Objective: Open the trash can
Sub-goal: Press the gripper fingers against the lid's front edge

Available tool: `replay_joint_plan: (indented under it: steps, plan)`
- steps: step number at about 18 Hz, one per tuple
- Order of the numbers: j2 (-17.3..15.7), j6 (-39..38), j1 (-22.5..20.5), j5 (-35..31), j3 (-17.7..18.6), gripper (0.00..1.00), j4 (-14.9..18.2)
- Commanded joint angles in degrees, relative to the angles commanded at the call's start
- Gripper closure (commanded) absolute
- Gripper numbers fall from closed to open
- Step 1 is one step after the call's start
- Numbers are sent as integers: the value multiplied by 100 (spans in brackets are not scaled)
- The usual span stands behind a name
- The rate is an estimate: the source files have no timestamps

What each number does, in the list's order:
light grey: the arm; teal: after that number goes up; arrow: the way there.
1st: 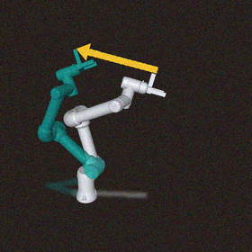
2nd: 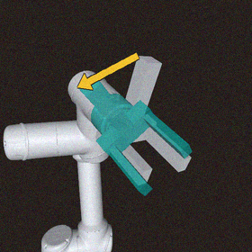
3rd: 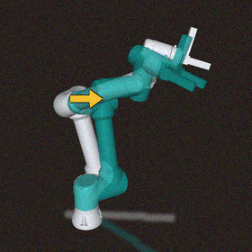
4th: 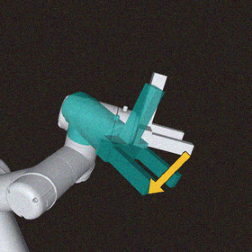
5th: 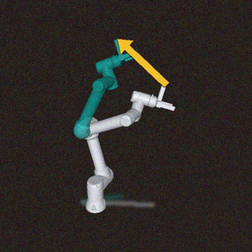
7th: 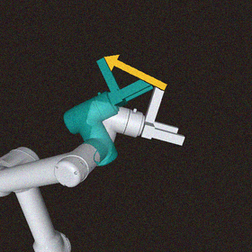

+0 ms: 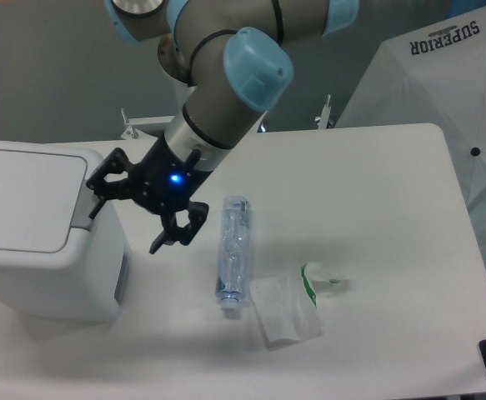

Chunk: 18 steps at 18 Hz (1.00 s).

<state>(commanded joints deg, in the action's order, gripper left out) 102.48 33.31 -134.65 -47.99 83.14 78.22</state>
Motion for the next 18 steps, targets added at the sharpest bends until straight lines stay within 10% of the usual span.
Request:
replay_joint_plan:
  steps: [18]
  plan:
    - [-158, -9, 9, -61, 519, 0, -369]
